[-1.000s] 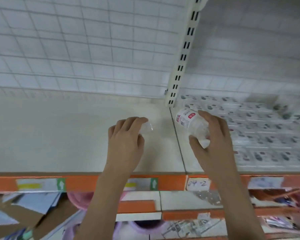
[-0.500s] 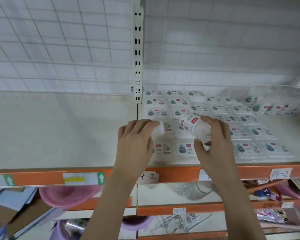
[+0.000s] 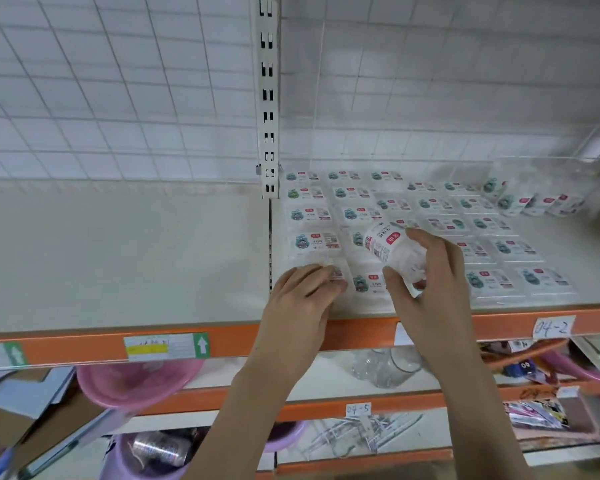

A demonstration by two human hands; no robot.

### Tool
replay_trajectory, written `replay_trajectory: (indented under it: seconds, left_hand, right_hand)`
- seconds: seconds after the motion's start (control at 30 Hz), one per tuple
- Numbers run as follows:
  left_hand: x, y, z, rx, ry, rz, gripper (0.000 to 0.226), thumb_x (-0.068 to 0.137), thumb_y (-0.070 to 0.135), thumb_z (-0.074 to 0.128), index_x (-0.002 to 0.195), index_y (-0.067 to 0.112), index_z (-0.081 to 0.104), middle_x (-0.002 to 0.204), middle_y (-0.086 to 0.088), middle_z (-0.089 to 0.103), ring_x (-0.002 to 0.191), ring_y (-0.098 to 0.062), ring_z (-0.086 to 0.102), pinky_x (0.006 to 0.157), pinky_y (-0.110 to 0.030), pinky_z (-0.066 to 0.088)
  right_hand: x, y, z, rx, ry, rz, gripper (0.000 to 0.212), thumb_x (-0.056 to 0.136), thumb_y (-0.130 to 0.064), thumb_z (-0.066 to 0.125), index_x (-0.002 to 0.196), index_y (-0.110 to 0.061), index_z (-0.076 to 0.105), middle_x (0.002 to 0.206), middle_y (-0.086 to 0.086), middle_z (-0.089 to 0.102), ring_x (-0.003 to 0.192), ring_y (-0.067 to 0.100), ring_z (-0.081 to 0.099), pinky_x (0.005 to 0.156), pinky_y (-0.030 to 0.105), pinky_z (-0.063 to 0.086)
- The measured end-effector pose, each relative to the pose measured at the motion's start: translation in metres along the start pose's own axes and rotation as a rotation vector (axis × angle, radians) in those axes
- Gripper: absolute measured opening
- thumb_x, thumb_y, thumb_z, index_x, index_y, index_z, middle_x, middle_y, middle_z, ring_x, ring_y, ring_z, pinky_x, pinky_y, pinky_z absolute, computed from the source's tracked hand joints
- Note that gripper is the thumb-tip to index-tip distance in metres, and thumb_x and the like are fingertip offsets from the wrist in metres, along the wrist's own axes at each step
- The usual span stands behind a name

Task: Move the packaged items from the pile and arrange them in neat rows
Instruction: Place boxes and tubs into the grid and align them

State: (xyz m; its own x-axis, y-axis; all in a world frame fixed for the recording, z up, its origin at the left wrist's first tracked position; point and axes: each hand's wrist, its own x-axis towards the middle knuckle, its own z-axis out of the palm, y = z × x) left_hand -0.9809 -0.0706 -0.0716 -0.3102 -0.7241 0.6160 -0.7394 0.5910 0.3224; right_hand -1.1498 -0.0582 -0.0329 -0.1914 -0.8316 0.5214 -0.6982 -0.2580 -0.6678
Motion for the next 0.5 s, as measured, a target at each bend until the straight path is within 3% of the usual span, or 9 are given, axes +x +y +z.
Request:
replay_trajectory:
  seconds: [0.13,0.2,0.3,0.5]
  left_hand:
    - [0.006,0.003,-0.005,0.019,-0.031,-0.014,0.025,0.071,0.007,0.061,0.093,0.018,0.069,0.104,0.002,0.066,0.1,-0.017,0.057,0.09,-0.029,0.041]
    - [0.014,0.006,-0.011,0.067,-0.078,-0.029,0.018,0.077,0.027,0.053,0.086,0.021,0.068,0.096,0.006,0.065,0.091,-0.016,0.06,0.08,-0.031,0.046]
    - [0.034,0.013,-0.013,0.128,-0.108,-0.109,0.035,0.083,0.045,0.042,0.07,0.022,0.065,0.078,0.01,0.065,0.074,-0.017,0.061,0.07,-0.029,0.041]
    - [0.085,0.047,0.029,0.171,-0.095,-0.188,0.019,0.081,0.026,0.051,0.074,0.016,0.067,0.076,0.002,0.067,0.071,-0.024,0.063,0.066,-0.037,0.05]
  right_hand:
    - [0.009,0.003,-0.004,0.02,0.016,-0.028,0.051,0.08,-0.02,0.068,0.126,-0.016,0.046,0.125,0.008,0.041,0.103,0.014,0.047,0.074,0.031,0.048]
    - [0.016,0.008,-0.007,0.032,0.017,-0.047,0.048,0.082,-0.023,0.066,0.125,-0.018,0.047,0.125,0.006,0.041,0.1,0.013,0.048,0.072,0.029,0.048]
    - [0.029,0.02,-0.013,0.056,0.014,-0.069,0.044,0.084,-0.022,0.063,0.125,-0.02,0.047,0.126,0.004,0.041,0.097,0.008,0.048,0.072,0.029,0.048]
    - [0.065,0.071,-0.053,0.05,-0.026,-0.117,0.048,0.086,-0.019,0.061,0.13,-0.019,0.043,0.128,0.005,0.041,0.097,0.006,0.046,0.072,0.028,0.045]
